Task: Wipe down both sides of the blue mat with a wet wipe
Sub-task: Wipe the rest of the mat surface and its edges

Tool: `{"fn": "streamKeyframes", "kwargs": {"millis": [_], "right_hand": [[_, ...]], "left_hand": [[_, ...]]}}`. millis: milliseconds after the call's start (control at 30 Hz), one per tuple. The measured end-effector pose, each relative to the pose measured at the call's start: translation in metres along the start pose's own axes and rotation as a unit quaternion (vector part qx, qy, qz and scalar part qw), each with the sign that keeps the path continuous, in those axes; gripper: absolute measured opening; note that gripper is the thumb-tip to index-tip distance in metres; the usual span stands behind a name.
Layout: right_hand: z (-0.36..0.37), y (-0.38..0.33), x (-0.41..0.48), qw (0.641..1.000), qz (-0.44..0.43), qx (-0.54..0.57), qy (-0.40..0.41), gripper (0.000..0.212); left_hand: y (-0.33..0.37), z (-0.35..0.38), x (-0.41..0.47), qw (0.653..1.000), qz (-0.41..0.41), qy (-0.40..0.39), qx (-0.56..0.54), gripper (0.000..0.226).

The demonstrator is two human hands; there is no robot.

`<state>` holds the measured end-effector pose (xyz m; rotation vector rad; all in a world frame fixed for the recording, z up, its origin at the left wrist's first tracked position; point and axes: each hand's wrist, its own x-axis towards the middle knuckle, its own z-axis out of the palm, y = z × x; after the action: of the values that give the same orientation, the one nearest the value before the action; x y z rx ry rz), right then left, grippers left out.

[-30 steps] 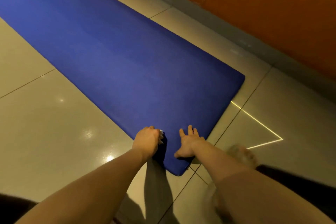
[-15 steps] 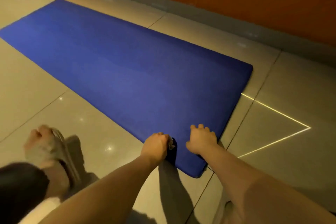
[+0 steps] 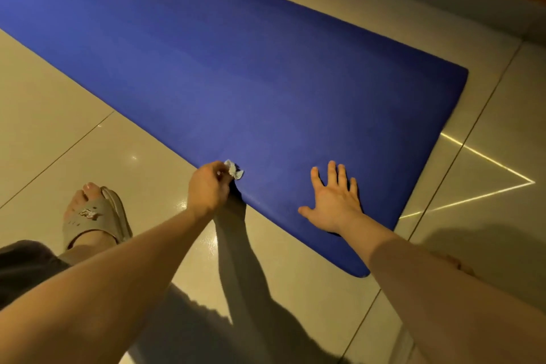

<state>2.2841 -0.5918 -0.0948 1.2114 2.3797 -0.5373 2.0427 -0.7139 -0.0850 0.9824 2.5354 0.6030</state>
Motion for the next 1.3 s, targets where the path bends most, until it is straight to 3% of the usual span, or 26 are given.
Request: {"fn": "streamKeyframes", "kwargs": {"millis": [133,233,333,433,500,567,633,733,833,967,1067,1167,1233,1300], "right_hand": [[0.001,-0.009,0.000,1.000,0.015,0.012,0.010,0.102],[0.000,-0.012,0.001,1.000,0.026,0.009,0.007,0.102],[0.002,-0.014,0.002,0.999,0.033,0.003,0.011,0.102],[0.003,-0.016,0.002,0.999,0.037,0.006,0.011,0.102],[0.002,-0.016,0.002,0.999,0.038,0.010,0.007,0.103],[0.002,-0.016,0.001,0.999,0.037,0.013,0.008,0.102],[0.003,-0.016,0.001,0.999,0.036,0.012,0.017,0.102],[0.005,-0.016,0.000,0.999,0.035,0.012,0.025,0.101],[0.009,-0.018,0.000,0.998,0.040,0.019,0.043,0.100],[0.010,-0.027,0.002,0.991,0.075,0.067,0.085,0.086],[0.008,-0.040,0.009,0.975,0.119,0.110,0.151,0.063],[0.003,-0.051,0.019,0.964,0.160,0.118,0.177,0.057],[0.000,-0.053,0.024,0.961,0.172,0.119,0.181,0.060],[0.000,-0.053,0.025,0.967,0.168,0.092,0.168,0.068]], "left_hand": [[0.010,0.022,-0.044,0.998,0.016,-0.025,-0.056,0.026],[0.016,0.035,-0.065,0.995,0.048,-0.062,-0.060,0.022],[0.021,0.037,-0.075,0.979,0.157,-0.127,-0.025,0.012],[0.017,0.030,-0.067,0.938,0.281,-0.195,0.051,0.020],[0.013,0.023,-0.048,0.925,0.316,-0.192,0.084,0.025],[0.011,0.012,-0.028,0.955,0.255,-0.138,0.068,0.015],[0.005,-0.002,-0.001,0.990,0.128,-0.044,0.038,0.017],[-0.011,-0.015,0.031,0.999,0.017,0.008,0.049,0.015],[-0.006,0.001,0.012,1.000,0.020,-0.002,0.012,0.014],[0.028,0.036,-0.048,0.986,0.138,-0.082,-0.048,0.009],[0.046,0.042,-0.072,0.952,0.255,-0.170,0.010,0.009],[0.029,0.030,-0.055,0.919,0.341,-0.180,0.088,0.019],[0.005,0.016,-0.025,0.938,0.299,-0.145,0.101,0.022],[-0.016,-0.001,0.006,0.973,0.189,-0.083,0.100,0.017]]}}
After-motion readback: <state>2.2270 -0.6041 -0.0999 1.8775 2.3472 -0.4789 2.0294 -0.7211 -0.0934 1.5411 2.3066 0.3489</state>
